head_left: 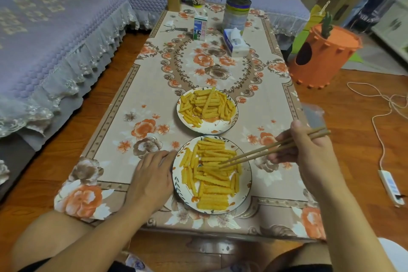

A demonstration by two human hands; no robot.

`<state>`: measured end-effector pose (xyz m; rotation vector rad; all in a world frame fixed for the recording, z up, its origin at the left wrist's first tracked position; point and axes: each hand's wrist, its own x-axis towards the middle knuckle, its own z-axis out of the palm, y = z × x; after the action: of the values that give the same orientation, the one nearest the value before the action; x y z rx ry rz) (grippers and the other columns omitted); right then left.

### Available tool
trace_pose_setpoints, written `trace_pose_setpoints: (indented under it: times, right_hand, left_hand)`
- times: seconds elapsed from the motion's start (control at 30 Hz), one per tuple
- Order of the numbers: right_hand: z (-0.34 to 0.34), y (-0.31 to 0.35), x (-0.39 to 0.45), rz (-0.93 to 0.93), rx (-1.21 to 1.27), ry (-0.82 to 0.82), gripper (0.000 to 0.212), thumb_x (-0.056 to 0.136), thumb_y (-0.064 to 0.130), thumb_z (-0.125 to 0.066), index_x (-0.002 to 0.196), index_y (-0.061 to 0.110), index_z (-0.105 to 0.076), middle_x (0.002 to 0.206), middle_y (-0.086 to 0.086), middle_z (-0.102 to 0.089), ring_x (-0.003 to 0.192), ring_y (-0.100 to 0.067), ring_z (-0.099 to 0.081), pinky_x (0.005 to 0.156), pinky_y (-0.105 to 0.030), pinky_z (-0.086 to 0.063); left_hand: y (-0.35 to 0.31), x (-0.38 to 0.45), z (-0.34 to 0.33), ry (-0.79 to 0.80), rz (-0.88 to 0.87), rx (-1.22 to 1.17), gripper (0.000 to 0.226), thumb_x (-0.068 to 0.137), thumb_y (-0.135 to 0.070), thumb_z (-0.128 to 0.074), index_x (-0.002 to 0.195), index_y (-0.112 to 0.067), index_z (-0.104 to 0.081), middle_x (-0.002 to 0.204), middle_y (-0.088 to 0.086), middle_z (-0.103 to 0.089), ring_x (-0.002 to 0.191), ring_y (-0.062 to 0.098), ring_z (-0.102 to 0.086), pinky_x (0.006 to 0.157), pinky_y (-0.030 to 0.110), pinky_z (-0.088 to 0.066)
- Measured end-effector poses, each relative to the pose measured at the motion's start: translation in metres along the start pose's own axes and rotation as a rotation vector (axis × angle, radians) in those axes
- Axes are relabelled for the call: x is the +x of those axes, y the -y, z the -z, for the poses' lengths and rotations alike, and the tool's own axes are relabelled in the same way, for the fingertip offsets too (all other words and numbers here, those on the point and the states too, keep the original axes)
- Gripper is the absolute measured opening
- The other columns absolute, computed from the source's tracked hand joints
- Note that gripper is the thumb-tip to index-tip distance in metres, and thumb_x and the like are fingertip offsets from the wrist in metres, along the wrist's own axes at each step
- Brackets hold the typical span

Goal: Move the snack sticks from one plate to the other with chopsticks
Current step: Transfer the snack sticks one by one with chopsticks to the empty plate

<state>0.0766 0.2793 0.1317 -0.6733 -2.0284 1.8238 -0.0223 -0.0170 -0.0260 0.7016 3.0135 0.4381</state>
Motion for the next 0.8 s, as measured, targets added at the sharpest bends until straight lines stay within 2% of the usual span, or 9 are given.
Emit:
trace_pose_setpoints:
  times: [0.1, 0.23, 0.4, 0.5, 0.63, 0.8]
  right_hand:
    - [-0.005, -0.011, 0.000, -0.003, -0.037, 0.021, 0.046, 0.108, 0.030, -0.044, 0.089, -0.007, -0.063, 0.076, -0.034, -0.067, 0.061, -0.044, -0.071, 0.055, -0.040, -0.062]
    - [-0.002, -0.010, 0.002, 0.010, -0.051, 0.033, 0.040, 0.107, 0.026, -0.049, 0.088, -0.005, -0.066, 0.072, -0.028, -0.070, 0.060, -0.039, -0.071, 0.058, -0.042, -0.061]
    - [-0.001, 0.010, 0.023, 0.064, 0.089, -0.174, 0.038, 0.108, 0.028, -0.047, 0.087, 0.000, -0.063, 0.067, -0.015, -0.071, 0.056, -0.028, -0.071, 0.059, -0.034, -0.064]
    - [-0.028, 0.009, 0.045, 0.106, 0.165, -0.251, 0.034, 0.107, 0.027, -0.052, 0.088, 0.002, -0.065, 0.069, -0.017, -0.071, 0.060, -0.031, -0.073, 0.061, -0.036, -0.064]
    - [-0.079, -0.004, 0.068, 0.153, 0.148, -0.240, 0.033, 0.105, 0.027, -0.057, 0.087, 0.002, -0.067, 0.075, -0.024, -0.072, 0.065, -0.036, -0.074, 0.065, -0.043, -0.065]
    - [-0.113, -0.017, 0.087, 0.115, 0.142, -0.277, 0.042, 0.104, 0.035, -0.059, 0.093, -0.004, -0.069, 0.070, -0.015, -0.073, 0.065, -0.033, -0.075, 0.071, -0.049, -0.064]
  left_hand:
    - [0.002, 0.001, -0.003, -0.001, 0.001, -0.010, 0.050, 0.099, -0.033, -0.031, 0.147, -0.031, -0.046, 0.136, -0.007, -0.055, 0.127, 0.019, -0.045, 0.105, 0.040, -0.043]
    - [0.003, -0.001, -0.006, -0.001, 0.006, -0.025, 0.048, 0.100, -0.031, -0.035, 0.147, -0.031, -0.046, 0.136, -0.009, -0.054, 0.128, 0.017, -0.043, 0.105, 0.040, -0.043]
    - [0.001, 0.000, -0.003, -0.009, -0.005, -0.027, 0.052, 0.100, -0.041, -0.025, 0.146, -0.030, -0.048, 0.137, -0.007, -0.055, 0.129, 0.018, -0.044, 0.108, 0.042, -0.041]
    - [-0.001, 0.000, 0.000, -0.016, -0.007, -0.031, 0.055, 0.098, -0.043, -0.022, 0.144, -0.030, -0.050, 0.136, -0.006, -0.056, 0.129, 0.019, -0.045, 0.108, 0.042, -0.040]
    - [-0.001, 0.001, 0.001, -0.014, 0.003, -0.039, 0.056, 0.096, -0.042, -0.022, 0.144, -0.031, -0.051, 0.135, -0.007, -0.055, 0.128, 0.018, -0.044, 0.108, 0.040, -0.040]
    - [0.001, 0.002, -0.001, -0.007, 0.012, -0.035, 0.053, 0.097, -0.040, -0.025, 0.143, -0.033, -0.049, 0.135, -0.010, -0.054, 0.128, 0.018, -0.044, 0.109, 0.040, -0.040]
